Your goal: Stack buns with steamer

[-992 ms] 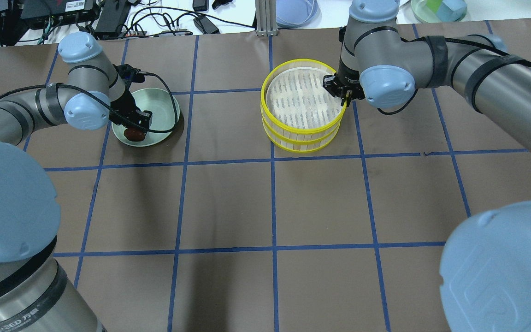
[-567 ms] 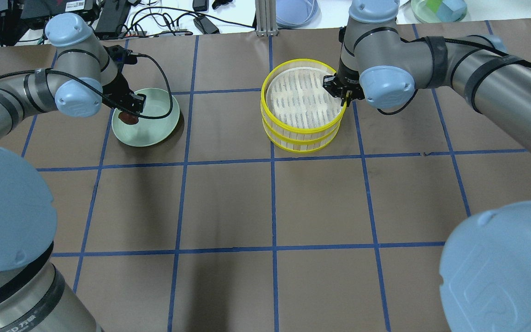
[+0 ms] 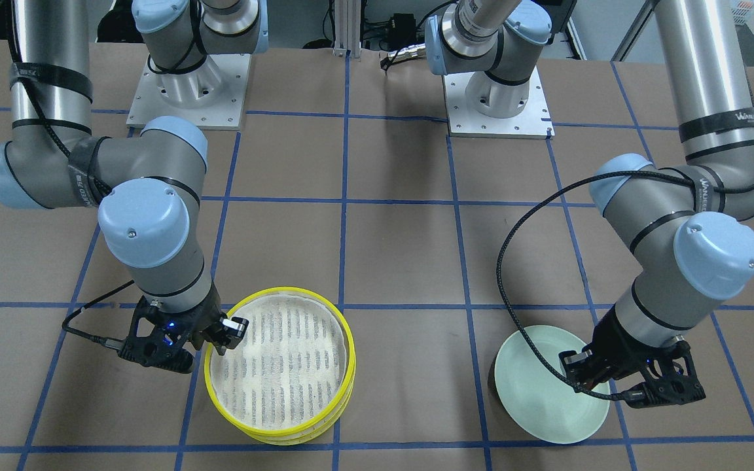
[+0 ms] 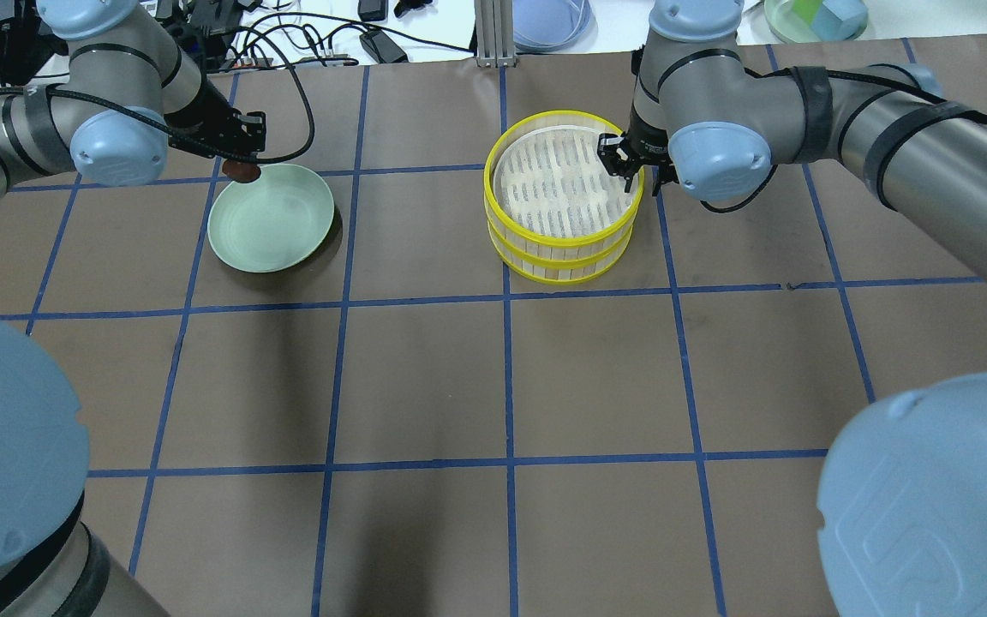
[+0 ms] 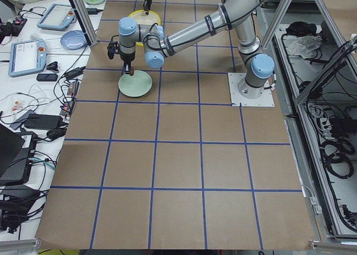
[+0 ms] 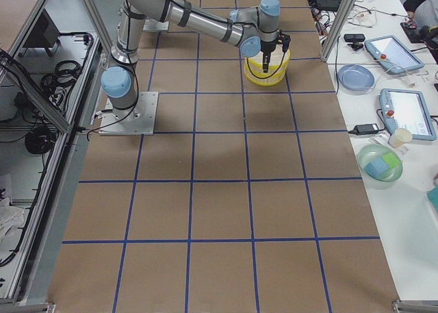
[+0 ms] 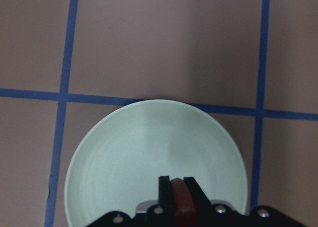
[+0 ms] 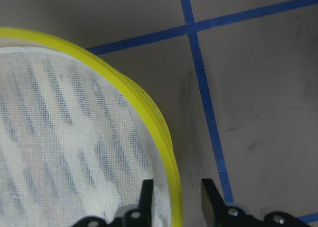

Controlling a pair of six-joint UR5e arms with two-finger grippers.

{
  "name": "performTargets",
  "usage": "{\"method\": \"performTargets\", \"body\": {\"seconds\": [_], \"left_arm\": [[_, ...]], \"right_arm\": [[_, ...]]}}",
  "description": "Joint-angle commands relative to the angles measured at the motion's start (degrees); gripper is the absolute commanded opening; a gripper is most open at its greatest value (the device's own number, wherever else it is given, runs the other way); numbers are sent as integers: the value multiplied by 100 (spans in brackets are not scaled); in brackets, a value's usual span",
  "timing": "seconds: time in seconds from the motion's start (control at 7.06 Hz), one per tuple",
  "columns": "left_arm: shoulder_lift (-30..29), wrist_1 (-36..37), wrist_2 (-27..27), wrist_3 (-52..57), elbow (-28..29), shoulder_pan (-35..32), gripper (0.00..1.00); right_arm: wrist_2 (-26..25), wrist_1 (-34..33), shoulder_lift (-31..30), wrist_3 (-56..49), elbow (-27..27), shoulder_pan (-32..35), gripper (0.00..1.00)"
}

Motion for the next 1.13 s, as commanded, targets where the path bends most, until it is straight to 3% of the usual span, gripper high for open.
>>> {"method": "performTargets", "body": {"seconds": [0.0,0.28,0.71,0.85,0.99], "left_arm": [[382,32,-108,-1494,142,-591,0],[419,619,-125,-2824,204,-1225,0],[209,1664,-905,-4742,152,-1771,0],[130,1858,-995,-5103,134,-1947,0],[16,1999,-987,-5185,134,-2183,0]], "right_arm": [[-16,31,-76,31,-17,0,94],[-78,572,-609,-458,-62,-17,100],[27,2838,-2050,-900,-70,-53,100],[254,3445,-2411,-901,-70,-18,100],[300,3607,-2623,-919,-96,-9,100]]}}
